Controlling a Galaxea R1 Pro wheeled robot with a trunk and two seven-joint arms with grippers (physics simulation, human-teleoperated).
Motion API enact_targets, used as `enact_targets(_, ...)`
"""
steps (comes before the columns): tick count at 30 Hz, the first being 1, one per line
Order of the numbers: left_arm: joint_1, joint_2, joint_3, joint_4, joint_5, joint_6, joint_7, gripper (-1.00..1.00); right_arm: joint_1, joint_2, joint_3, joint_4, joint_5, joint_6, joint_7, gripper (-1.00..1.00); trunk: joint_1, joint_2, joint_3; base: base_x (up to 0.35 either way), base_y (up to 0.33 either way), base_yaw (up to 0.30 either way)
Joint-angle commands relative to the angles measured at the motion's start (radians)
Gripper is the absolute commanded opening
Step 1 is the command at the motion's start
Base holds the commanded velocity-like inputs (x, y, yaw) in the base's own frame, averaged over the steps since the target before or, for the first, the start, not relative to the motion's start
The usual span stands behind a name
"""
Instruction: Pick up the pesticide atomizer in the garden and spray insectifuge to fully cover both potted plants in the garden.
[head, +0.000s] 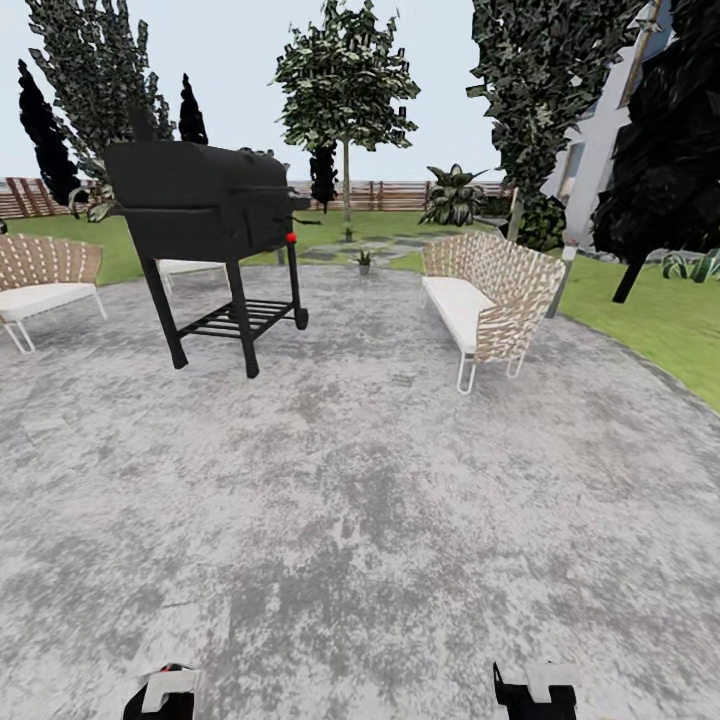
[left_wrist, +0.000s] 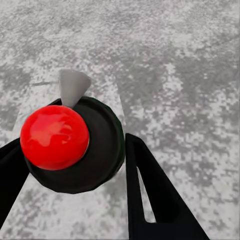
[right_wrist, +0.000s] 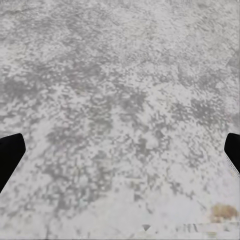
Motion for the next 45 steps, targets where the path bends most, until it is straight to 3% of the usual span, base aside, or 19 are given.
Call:
enact_targets(1,-0.001,0.0,0.009,0.001,-0.01,-0.004,-0.003,-1.0,-0.001,0.0,-0.005,0.001,0.011,-0.002,-0.005,1.0,0.0,0.0,-0.002,0.339,-0.093,0.0)
enact_targets(18,-0.001,0.0,0.008,0.001,-0.01,-0.003,-0.003,-1.0,-0.001,-0.005,-0.004,0.002,0.014,-0.002,-0.006,1.0,0.0,0.0,-0.003,0.339,-0.057,0.0)
enact_targets(32,-0.001,0.0,0.008,0.001,-0.01,-0.004,-0.003,-1.0,-0.001,0.009,-0.002,0.005,0.016,0.0,-0.002,1.0,0.0,0.0,-0.003,0.34,0.0,0.0)
enact_targets(45,0.0,0.0,0.008,0.001,-0.01,-0.004,-0.003,-1.0,-0.001,0.014,-0.002,0.067,0.017,0.0,-0.002,1.0,0.0,0.0,-0.003,0.34,0.004,0.0)
